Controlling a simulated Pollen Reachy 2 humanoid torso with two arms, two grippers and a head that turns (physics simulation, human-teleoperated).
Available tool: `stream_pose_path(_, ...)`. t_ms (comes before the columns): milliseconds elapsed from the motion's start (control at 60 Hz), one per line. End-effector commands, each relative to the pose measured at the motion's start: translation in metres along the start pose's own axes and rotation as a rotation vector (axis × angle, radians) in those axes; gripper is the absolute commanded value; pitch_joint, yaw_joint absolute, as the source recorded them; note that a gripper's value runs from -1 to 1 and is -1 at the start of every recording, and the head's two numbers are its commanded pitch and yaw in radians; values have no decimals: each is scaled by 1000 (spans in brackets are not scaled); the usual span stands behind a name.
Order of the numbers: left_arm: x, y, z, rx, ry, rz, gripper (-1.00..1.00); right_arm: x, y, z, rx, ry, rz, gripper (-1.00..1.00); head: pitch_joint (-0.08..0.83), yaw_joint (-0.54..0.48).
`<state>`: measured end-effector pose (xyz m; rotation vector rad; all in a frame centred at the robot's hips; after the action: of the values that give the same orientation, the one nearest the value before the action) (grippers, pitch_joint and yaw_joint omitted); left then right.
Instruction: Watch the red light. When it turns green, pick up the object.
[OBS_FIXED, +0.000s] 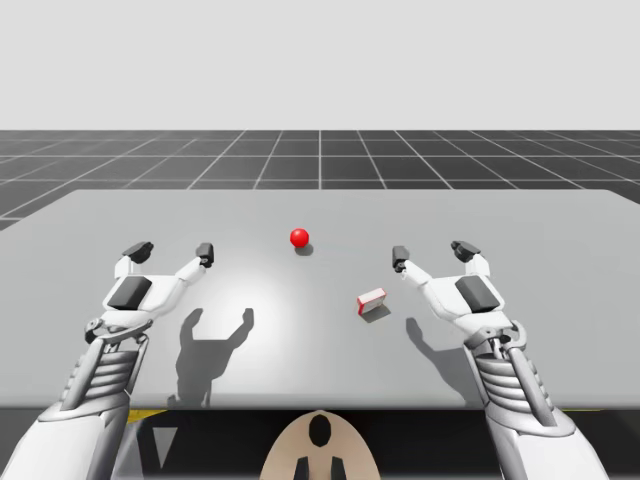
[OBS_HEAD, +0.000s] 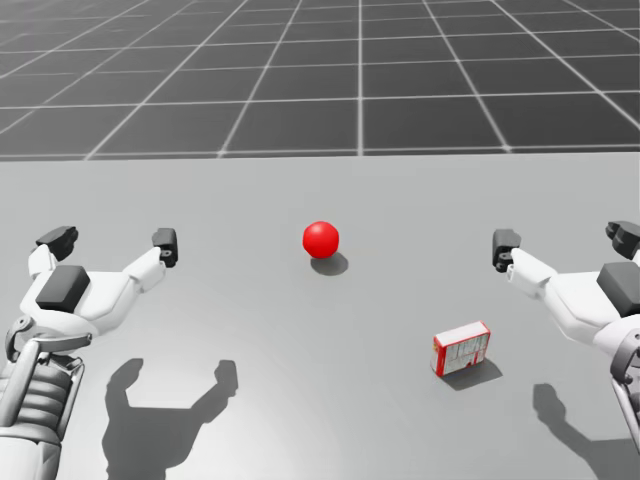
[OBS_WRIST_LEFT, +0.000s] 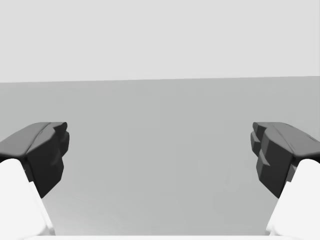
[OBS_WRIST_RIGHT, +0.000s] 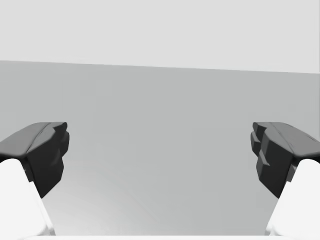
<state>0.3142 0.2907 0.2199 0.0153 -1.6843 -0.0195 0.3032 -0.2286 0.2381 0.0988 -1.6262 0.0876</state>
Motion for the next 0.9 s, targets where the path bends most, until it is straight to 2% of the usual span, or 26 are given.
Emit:
stream_pose_path(17, 0, 0, 0, -1, 1, 0, -1000, -1, 1, 0, 0, 0, -6, -1000, 480, 87)
stream_pose_path(900, -1, -1, 0, -3, 4, -5, -1000, 0, 0, 1, 0, -4, -5, -1000, 483, 84)
